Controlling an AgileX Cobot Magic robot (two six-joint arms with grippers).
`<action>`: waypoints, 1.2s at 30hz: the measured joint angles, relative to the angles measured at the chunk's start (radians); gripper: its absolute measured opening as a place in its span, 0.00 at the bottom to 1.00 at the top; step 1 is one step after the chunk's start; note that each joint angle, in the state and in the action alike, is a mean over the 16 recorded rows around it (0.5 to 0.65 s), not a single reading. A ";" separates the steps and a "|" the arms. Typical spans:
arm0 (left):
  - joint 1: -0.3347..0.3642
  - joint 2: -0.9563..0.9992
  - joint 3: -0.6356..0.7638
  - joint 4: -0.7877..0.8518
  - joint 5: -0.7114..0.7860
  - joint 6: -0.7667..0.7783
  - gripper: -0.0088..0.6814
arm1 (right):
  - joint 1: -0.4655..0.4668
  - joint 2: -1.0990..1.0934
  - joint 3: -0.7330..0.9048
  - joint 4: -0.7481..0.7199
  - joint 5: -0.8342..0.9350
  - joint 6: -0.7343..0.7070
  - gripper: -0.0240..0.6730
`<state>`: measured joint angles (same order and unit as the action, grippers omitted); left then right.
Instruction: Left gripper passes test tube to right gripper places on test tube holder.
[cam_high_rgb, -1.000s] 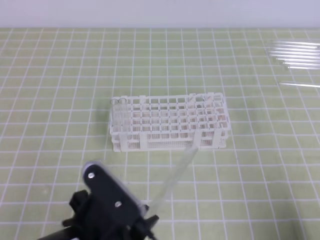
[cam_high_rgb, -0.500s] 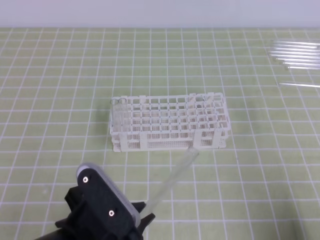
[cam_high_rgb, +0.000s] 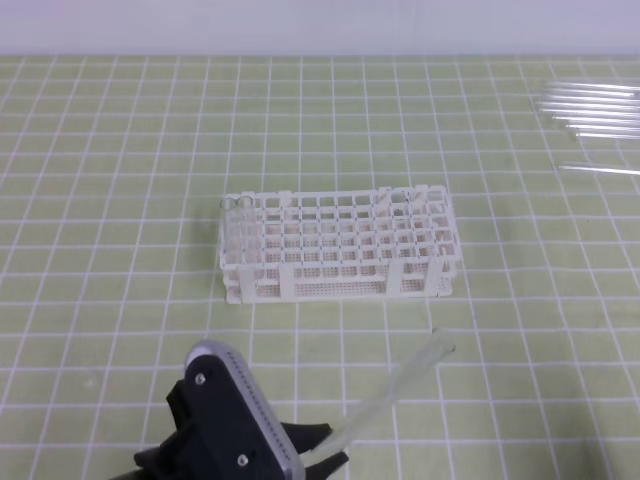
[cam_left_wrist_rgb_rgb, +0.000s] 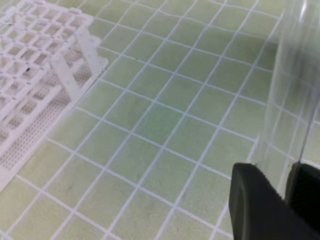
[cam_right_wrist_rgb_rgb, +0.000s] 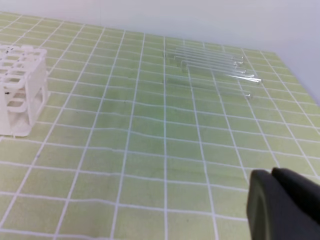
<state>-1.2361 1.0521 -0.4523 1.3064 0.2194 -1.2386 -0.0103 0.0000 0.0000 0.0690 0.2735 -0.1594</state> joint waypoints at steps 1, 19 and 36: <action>0.000 0.000 0.000 0.003 -0.006 -0.004 0.12 | 0.000 0.000 0.000 0.010 -0.005 0.000 0.01; 0.000 0.098 0.000 0.033 0.007 -0.073 0.12 | 0.000 0.000 0.000 1.158 -0.381 -0.002 0.01; 0.000 0.209 -0.002 0.129 -0.076 -0.251 0.13 | 0.000 0.000 -0.003 1.320 0.022 -0.268 0.01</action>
<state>-1.2362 1.2610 -0.4540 1.4357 0.1438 -1.4894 -0.0103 0.0000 -0.0031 1.3894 0.2951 -0.4277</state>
